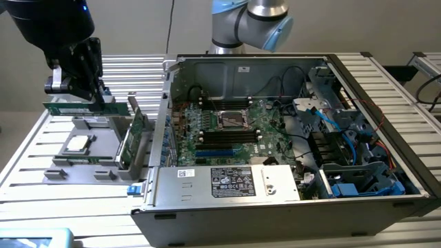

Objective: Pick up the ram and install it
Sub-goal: 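Pick up the ram and move it above insertion slot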

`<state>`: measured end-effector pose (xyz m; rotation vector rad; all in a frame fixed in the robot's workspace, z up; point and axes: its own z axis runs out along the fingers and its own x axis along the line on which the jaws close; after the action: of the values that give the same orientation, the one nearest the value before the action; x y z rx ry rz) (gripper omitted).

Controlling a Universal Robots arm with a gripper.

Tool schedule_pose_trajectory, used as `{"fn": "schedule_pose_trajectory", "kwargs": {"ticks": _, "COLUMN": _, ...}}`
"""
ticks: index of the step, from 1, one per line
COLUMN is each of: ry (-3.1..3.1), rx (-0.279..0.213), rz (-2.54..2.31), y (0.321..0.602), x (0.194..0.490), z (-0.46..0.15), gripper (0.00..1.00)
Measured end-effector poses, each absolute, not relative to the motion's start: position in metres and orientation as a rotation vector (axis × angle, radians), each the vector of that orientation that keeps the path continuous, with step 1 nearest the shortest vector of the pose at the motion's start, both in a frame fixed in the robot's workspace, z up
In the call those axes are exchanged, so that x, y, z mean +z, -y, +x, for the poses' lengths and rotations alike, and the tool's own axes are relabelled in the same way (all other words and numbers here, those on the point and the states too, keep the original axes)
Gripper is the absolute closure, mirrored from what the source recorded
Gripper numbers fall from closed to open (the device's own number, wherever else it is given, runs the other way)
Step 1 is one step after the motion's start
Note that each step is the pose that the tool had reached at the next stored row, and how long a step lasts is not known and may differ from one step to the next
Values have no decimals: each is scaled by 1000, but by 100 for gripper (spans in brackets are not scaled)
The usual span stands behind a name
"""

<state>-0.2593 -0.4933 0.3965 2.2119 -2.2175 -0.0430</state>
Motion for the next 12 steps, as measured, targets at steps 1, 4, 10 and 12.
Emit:
{"fn": "schedule_pose_trajectory", "kwargs": {"ticks": 1, "ry": 2217, "rx": -43, "rz": 2212, "y": 493, "x": 397, "z": -255, "gripper": 87}}
{"fn": "schedule_pose_trajectory", "kwargs": {"ticks": 4, "ry": 2214, "rx": -43, "rz": 2214, "y": 493, "x": 399, "z": -242, "gripper": 87}}
{"fn": "schedule_pose_trajectory", "kwargs": {"ticks": 10, "ry": 2210, "rx": -43, "rz": 2219, "y": 493, "x": 401, "z": -214, "gripper": 87}}
{"fn": "schedule_pose_trajectory", "kwargs": {"ticks": 12, "ry": 2208, "rx": -43, "rz": 2220, "y": 493, "x": 401, "z": -205, "gripper": 87}}
